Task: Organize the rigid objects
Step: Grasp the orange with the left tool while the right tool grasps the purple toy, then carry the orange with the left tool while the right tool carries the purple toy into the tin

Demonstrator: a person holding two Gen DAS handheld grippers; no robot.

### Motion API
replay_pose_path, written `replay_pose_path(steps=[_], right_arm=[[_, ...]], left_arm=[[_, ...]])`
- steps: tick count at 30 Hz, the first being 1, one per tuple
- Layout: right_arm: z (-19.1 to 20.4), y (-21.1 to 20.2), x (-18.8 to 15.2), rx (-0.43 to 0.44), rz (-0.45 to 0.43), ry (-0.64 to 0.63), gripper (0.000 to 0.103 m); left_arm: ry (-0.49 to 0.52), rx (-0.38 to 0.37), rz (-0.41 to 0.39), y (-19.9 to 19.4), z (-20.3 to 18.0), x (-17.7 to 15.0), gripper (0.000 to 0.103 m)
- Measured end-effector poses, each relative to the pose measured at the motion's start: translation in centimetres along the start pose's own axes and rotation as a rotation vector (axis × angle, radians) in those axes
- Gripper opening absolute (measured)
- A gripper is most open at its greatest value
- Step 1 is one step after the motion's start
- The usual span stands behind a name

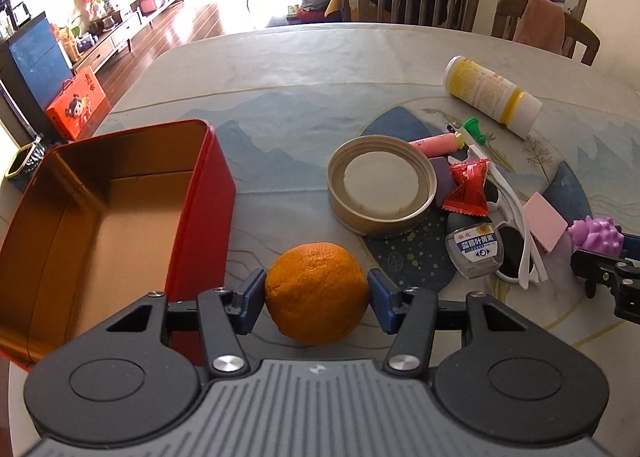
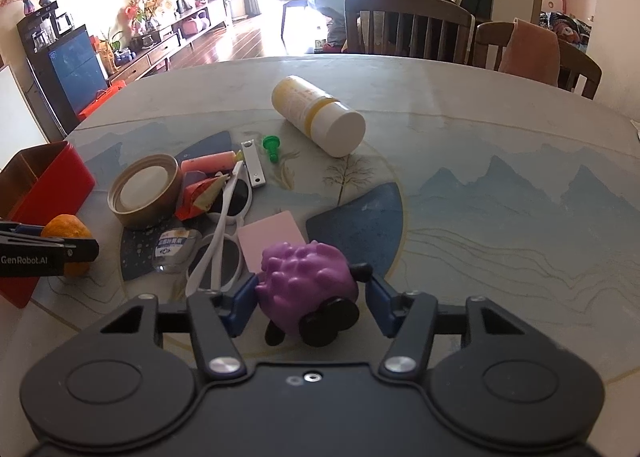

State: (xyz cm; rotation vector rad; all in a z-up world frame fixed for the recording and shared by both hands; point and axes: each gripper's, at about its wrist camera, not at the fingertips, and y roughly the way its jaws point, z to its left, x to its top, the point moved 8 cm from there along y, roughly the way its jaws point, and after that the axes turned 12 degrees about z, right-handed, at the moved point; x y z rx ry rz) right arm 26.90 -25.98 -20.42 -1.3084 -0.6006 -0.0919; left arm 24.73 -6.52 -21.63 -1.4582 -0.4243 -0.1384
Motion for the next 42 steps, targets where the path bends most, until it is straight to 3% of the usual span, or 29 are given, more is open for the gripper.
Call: replay_pose_path(steps=[10,21,31,42], right_arm=[[1.0,-3.0,-0.4,0.021,-0.041,0.002,0.058],[6.7,-7.1,0.9,0.078,-0.100,-0.106,0.058],[14.2,-8.4,2.9,0.106,-0.133,-0.198,0.058],[23.2,-6.5,4.4,0.124,-0.112,-0.261,0.058]], left_arm=[[-0.039,-0.037,-0.010,-2.3,0.8,-1.5,0.054],[-0.070,-0.101,-0.064,-7.6,3.3,-1.9,0.054],[-0.066,-0.139,-0.113,-10.0,9.0,-0.9,0.054],[-0.065,-0.112,-0.098,-7.4,17.2,1.0,0.054]])
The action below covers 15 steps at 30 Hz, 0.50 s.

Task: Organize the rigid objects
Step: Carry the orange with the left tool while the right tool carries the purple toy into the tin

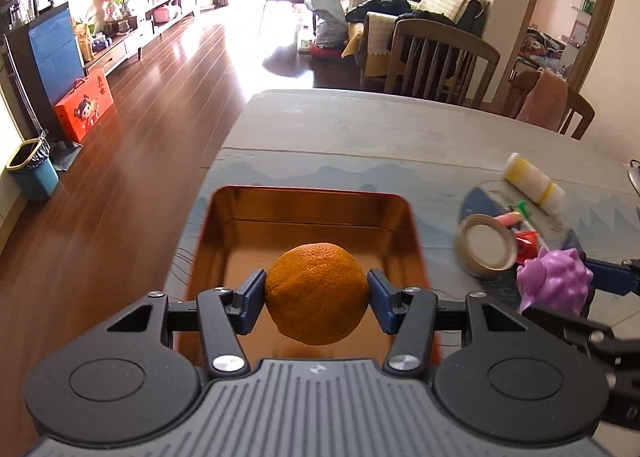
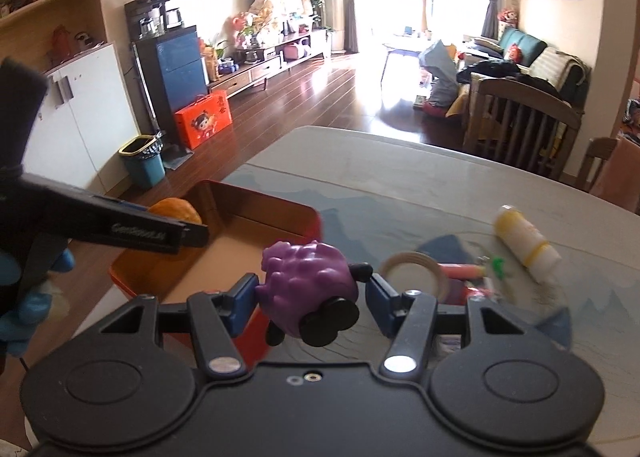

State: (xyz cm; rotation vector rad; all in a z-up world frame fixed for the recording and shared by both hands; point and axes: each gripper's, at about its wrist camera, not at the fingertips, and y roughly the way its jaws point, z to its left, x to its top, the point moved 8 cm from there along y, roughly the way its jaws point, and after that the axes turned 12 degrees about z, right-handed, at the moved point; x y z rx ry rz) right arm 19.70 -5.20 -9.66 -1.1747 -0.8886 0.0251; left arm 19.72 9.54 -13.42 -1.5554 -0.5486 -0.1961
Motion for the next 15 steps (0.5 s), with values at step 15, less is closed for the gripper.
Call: replay_pose_path(steps=[15], right_arm=[[5.7,8.0,2.8,-0.015,0.087,-0.124,0.058]], left_arm=[[0.083,0.003,0.056,5.9,3.4,3.8,0.054]])
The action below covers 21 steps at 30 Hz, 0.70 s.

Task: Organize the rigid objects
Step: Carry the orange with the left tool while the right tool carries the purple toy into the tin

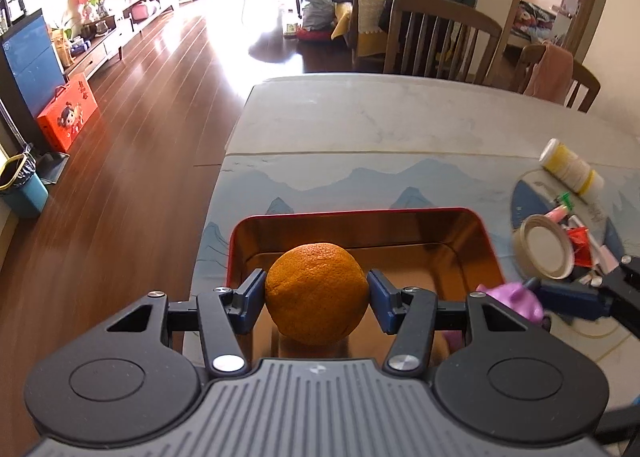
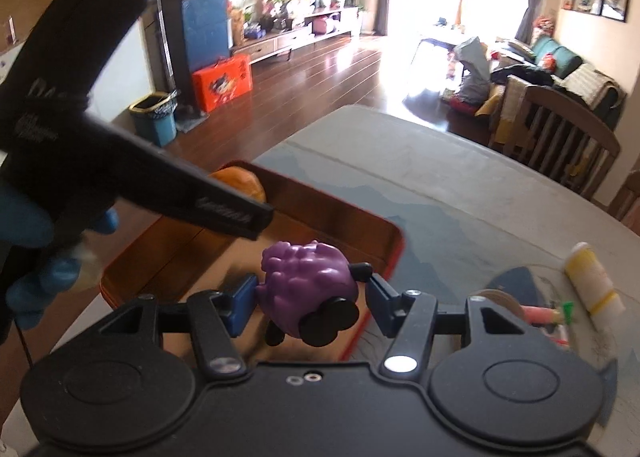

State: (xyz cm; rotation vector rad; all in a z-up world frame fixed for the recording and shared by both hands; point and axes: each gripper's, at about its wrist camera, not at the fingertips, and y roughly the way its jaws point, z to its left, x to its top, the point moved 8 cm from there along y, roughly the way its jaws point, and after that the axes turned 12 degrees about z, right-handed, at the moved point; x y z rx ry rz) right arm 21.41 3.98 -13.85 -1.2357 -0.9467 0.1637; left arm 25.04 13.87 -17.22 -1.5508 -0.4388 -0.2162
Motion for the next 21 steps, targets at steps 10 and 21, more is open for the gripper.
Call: replay_pose_path(steps=[10,21], right_arm=[[4.0,3.4,0.5,0.106,0.084,-0.021,0.057],[4.6,5.0,0.1,0.119,0.117,-0.023,0.058]], left_arm=[[0.036,-0.033,0.050,2.6,0.3,0.5,0.054],[0.067,-0.038,0.068,4.0,0.2,0.4,0.054]])
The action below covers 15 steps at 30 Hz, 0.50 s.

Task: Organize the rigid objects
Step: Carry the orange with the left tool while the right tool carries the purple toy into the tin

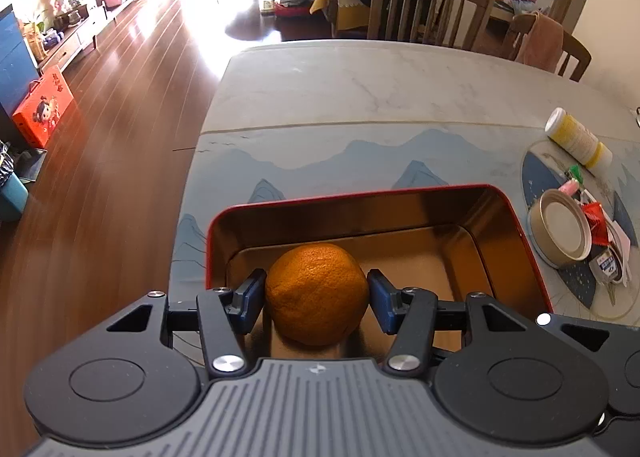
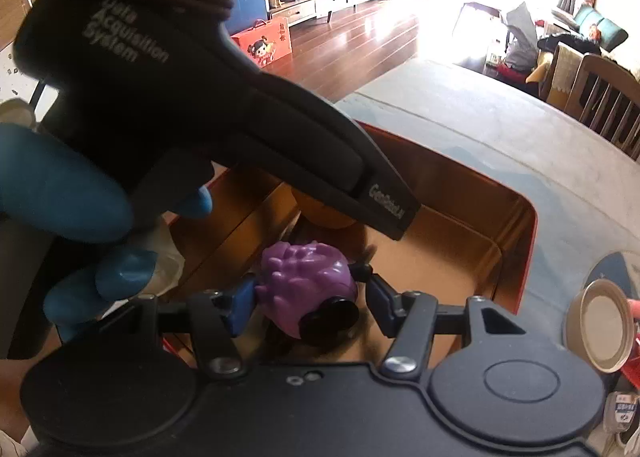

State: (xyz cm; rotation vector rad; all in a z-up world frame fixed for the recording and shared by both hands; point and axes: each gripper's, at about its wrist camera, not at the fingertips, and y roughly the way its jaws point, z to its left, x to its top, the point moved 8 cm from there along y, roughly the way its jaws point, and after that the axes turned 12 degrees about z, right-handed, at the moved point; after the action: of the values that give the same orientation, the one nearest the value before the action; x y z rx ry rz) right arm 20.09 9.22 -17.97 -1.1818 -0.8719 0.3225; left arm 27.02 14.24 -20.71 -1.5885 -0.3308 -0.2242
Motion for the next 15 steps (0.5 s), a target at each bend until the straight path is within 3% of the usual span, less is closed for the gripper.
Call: replay_pose_path(steps=[11,15], right_arm=[[-0.4,0.5,1.4,-0.017,0.016,0.026,0.062],[-0.5,0.1,1.5,-0.024,0.000,0.029,0.064]], left_arm=[[0.011,0.008,0.017,0.2,-0.5,0.0,0.055],[0.004,-0.010,-0.011,-0.5,-0.6,0.2,0.056]])
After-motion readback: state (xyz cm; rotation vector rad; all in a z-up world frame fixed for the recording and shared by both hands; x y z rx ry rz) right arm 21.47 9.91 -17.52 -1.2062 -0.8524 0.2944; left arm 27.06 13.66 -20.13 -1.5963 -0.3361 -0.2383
